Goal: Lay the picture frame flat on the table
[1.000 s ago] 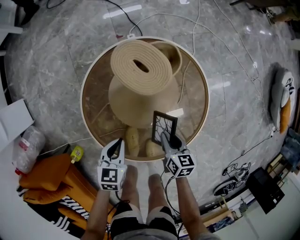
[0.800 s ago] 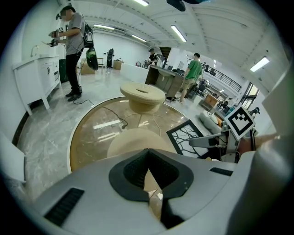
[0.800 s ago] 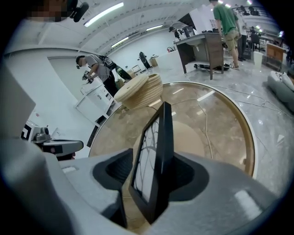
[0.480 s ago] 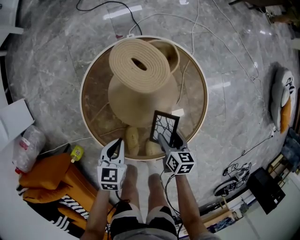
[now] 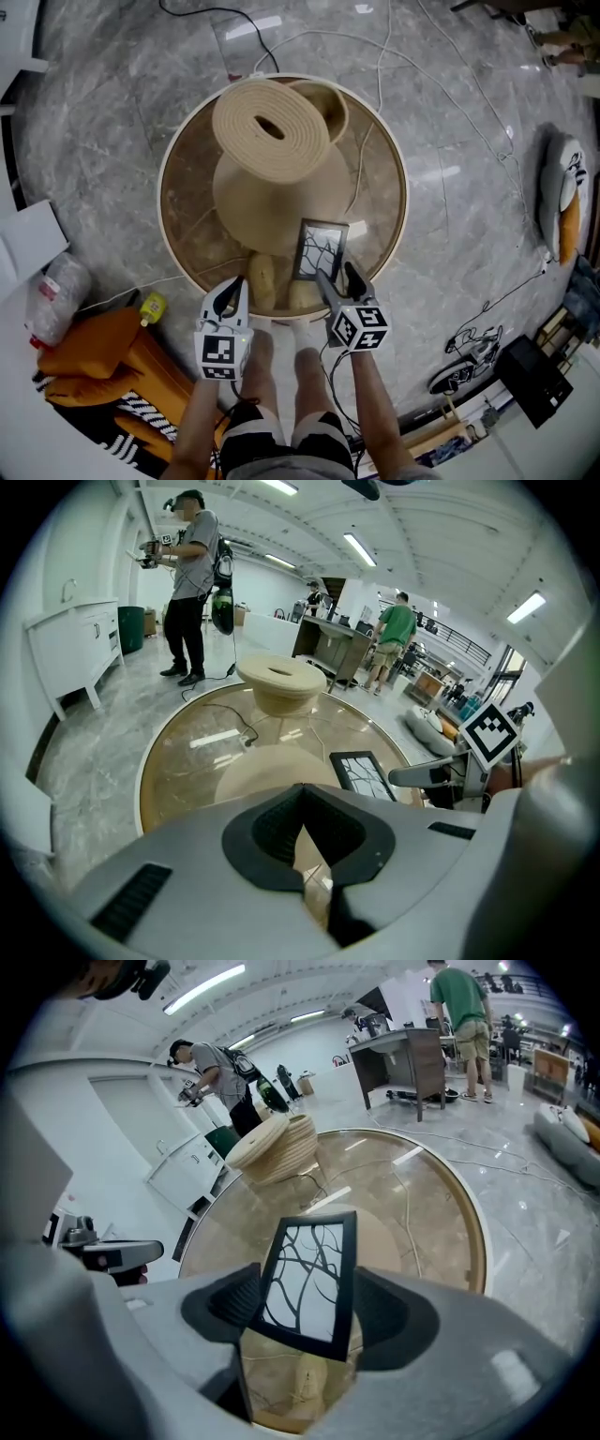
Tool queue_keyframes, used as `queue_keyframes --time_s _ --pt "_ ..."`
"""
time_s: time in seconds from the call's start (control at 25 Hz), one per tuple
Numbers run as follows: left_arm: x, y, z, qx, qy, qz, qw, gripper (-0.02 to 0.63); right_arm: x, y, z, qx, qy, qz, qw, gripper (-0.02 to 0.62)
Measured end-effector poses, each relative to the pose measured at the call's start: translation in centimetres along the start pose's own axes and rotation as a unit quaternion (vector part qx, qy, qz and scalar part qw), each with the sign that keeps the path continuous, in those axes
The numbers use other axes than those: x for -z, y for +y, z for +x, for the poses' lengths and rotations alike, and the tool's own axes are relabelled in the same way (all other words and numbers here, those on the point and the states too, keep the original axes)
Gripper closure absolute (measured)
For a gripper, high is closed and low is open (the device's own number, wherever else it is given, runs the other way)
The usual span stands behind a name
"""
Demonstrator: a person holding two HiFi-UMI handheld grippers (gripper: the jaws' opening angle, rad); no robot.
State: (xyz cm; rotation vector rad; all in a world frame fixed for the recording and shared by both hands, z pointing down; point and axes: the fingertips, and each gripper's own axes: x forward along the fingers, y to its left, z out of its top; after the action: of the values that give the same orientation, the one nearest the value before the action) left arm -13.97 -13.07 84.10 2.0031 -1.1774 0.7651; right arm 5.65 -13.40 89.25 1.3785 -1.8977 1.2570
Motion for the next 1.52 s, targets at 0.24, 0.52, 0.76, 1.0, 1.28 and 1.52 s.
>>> queue_keyframes --time_s 0.24,0.52,0.76,1.0,1.28,1.52 --pt "-1.8 -1.2 -1.4 -0.005 -0.017 0.011 0.9998 0.589 -1.4 0.6 -1.8 -0.005 -0.014 -0.024 1.0 0.287" --pt "-5.2 -2.8 -4.8 -0.012 -0.043 0.025 0.9987 0.589 -4.2 2.6 -6.0 -0.019 -0.034 -0.045 0.998 0.293" --pt "-9.4 -4.6 -8.0 -0.019 -0.077 0.047 0.9957 0.589 -8.4 4.4 -9.9 -0.027 -0.073 -0.076 0.994 0.357" --pt "-13.6 -6.9 -12.5 -0.03 -0.114 0.066 0.9908 0.589 -12.1 7.4 -15.2 -0.034 -0.116 -0.13 0.984 0.408" --pt "-17.5 -10.4 -18.0 -0.038 -0.155 0.097 0.9825 0.589 -15.8 10.6 -22.0 -0.048 -0.168 -0.171 0.97 0.478" --pt "-19.8 -13.3 -23.4 -0.051 -0.19 0.107 0.9747 0.589 -18.3 13.3 -28.5 -0.06 -0.217 -0.21 0.951 0.526"
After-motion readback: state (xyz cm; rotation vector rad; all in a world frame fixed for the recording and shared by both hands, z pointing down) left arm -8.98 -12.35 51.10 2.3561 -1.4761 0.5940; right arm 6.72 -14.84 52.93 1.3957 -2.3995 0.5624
